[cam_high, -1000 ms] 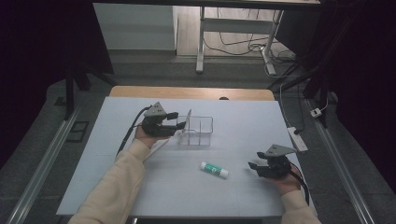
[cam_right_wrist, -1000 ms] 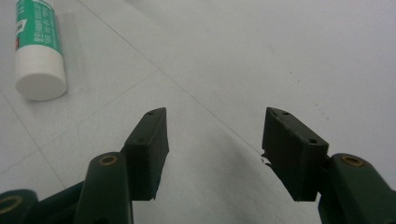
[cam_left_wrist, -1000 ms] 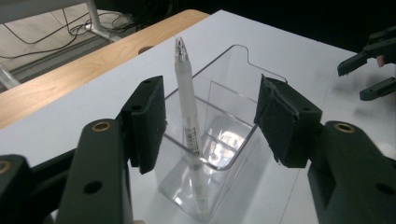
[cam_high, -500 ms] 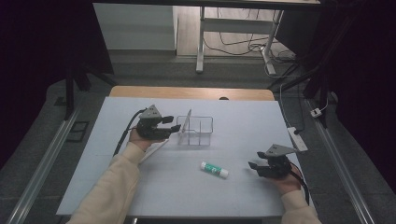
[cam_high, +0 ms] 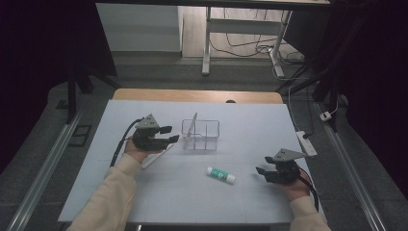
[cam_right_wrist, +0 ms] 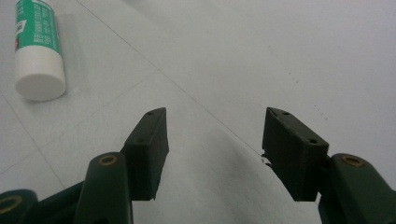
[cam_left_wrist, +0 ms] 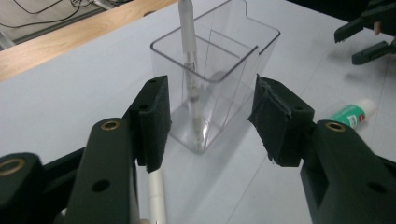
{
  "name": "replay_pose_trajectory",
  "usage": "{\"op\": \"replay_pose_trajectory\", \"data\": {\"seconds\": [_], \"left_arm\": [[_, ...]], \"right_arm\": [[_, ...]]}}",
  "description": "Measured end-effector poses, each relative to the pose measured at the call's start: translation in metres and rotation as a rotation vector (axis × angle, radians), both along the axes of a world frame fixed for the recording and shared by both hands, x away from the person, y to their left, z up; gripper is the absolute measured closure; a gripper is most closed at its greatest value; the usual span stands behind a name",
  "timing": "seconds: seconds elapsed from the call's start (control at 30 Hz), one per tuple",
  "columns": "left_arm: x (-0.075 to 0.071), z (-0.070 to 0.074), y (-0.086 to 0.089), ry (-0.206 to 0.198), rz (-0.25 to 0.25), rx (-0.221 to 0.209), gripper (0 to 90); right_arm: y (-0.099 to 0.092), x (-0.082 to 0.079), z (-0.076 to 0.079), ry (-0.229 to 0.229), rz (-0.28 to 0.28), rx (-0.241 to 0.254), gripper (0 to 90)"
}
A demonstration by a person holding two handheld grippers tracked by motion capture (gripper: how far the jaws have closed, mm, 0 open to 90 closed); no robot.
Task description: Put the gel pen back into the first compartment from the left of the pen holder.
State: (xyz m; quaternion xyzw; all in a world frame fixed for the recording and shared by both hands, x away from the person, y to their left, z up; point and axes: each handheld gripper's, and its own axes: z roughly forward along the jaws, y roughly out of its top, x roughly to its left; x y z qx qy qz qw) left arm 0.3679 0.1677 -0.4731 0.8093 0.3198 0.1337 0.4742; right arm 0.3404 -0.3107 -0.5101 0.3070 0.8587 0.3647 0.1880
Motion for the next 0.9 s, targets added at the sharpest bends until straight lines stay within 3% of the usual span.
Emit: {"op": "replay_pose_trajectory", "data": {"seconds": [0.13, 0.3, 0.47, 0.9], "left_arm": [[-0.003, -0.003, 0.006, 0.021, 0.015, 0.039, 47.0], [-0.005, -0.004, 0.013, 0.047, 0.019, 0.052, 46.4], [-0.005, -0.005, 0.016, 0.064, 0.036, 0.101, 45.3], [-0.003, -0.001, 0.019, 0.099, 0.057, 0.172, 44.5]], "right_arm": [[0.0, 0.0, 0.0, 0.0, 0.0, 0.0, 40.3], [0.0, 0.0, 0.0, 0.0, 0.0, 0.0, 40.3], [0.0, 0.0, 0.0, 0.001, -0.005, 0.003, 40.3], [-0.001, 0.0, 0.001, -0.003, -0.004, 0.005, 40.3]]}}
